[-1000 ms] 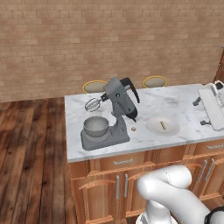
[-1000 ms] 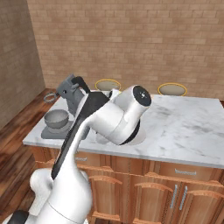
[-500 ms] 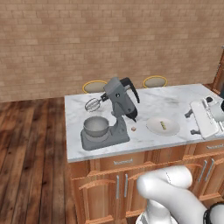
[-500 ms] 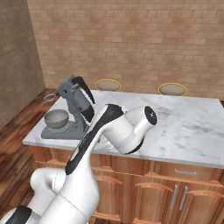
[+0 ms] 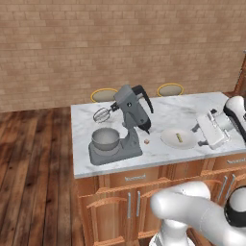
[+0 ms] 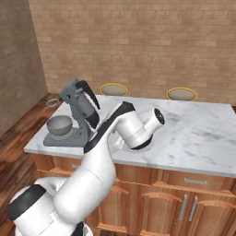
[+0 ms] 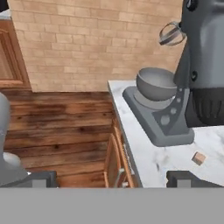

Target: Add butter and sugar cubes to the stand mixer bowl and then turn on the stand mixer to begin making frosting.

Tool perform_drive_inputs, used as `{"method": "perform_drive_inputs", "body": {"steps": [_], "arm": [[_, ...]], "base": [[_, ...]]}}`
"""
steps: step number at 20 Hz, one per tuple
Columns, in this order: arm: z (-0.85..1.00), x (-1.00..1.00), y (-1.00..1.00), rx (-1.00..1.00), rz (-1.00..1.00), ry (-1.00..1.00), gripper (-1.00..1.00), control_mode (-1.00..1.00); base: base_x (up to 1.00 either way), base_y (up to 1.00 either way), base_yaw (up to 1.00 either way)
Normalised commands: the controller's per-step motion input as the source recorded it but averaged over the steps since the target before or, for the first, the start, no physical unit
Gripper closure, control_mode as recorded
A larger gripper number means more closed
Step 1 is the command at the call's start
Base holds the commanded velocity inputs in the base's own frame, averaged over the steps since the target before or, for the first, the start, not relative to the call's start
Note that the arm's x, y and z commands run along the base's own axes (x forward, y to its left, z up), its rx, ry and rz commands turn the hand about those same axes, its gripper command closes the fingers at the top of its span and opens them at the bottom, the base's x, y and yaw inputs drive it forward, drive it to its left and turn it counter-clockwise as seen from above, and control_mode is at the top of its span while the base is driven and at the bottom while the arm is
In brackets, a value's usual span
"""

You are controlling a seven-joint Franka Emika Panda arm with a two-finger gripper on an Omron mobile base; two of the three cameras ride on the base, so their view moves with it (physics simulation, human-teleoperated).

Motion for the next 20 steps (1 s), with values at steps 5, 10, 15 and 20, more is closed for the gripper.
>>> {"method": "perform_drive_inputs", "body": {"steps": [5,10,15,20], "arm": [[-0.5,0.45,0.05,0.25,0.03,0.15,-1.0,-1.0],[-0.41,0.4,0.14,0.26,0.06,0.02,-1.0,-1.0],[-0.24,0.34,0.08,0.13,0.03,0.0,-1.0,-1.0],[-0.1,0.26,0.19,0.02,0.01,-0.01,-1.0,-1.0]], "base": [[0.0,0.0,0.0],[0.0,0.0,0.0],[0.0,0.0,0.0],[0.0,0.0,0.0]]}}
